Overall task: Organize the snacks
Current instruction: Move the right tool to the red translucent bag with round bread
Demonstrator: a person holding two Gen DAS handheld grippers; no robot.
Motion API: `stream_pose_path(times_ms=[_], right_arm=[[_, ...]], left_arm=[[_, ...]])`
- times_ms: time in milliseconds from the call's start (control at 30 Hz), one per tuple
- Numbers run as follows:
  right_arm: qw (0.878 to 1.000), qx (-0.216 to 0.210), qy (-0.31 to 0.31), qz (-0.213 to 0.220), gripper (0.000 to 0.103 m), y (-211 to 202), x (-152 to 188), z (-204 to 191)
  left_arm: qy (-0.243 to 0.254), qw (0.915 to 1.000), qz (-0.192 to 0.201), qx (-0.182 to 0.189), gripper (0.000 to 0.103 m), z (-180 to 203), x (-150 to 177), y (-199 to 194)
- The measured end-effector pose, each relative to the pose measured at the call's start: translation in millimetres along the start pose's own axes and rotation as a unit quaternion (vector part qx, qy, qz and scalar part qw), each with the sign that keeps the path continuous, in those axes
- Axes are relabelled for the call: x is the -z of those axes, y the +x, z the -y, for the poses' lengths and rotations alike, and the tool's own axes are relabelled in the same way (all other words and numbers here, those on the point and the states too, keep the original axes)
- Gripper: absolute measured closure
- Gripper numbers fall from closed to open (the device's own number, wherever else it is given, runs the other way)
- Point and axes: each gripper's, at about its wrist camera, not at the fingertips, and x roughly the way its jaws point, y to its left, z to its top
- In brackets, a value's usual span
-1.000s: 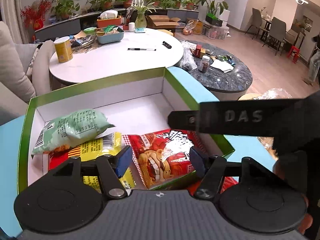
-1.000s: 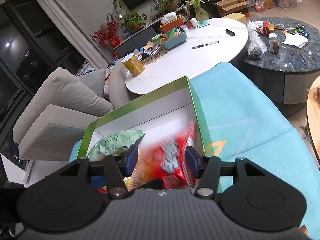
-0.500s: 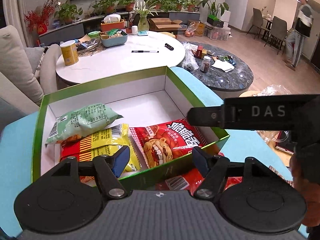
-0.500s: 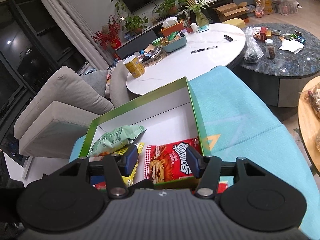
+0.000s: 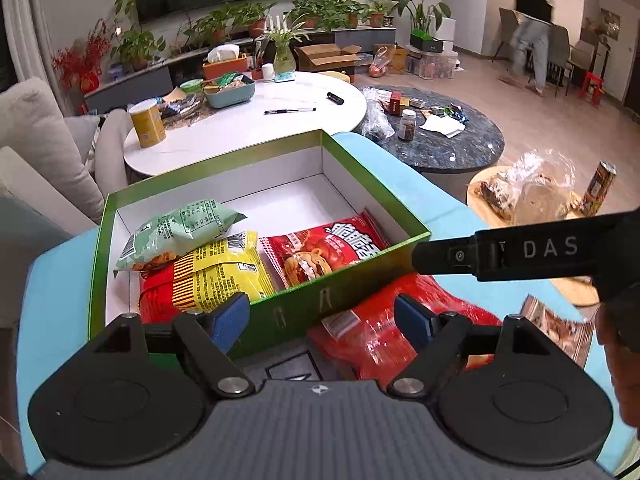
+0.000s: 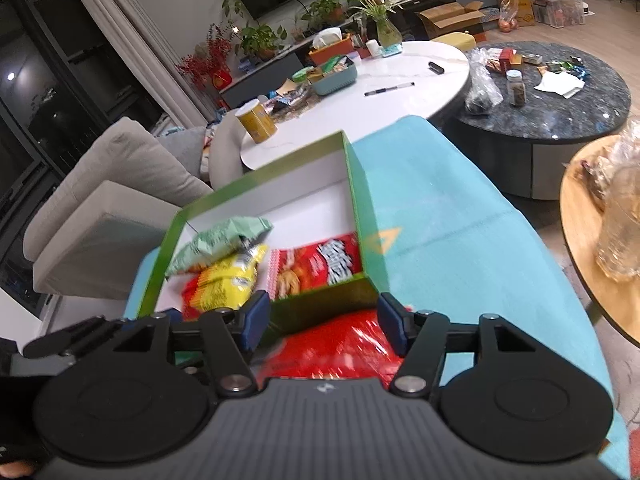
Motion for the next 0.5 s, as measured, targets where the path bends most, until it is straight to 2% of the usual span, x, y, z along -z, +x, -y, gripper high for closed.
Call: stream_pose_path(times_ms=[500], right_arm=[[0.999, 0.022, 0.010, -0.022, 0.023, 2.5, 12.7, 22.2]], left_arm=[[0.056, 0.9983, 0.007, -0.009, 0.024, 26.9, 7.1, -6.6]])
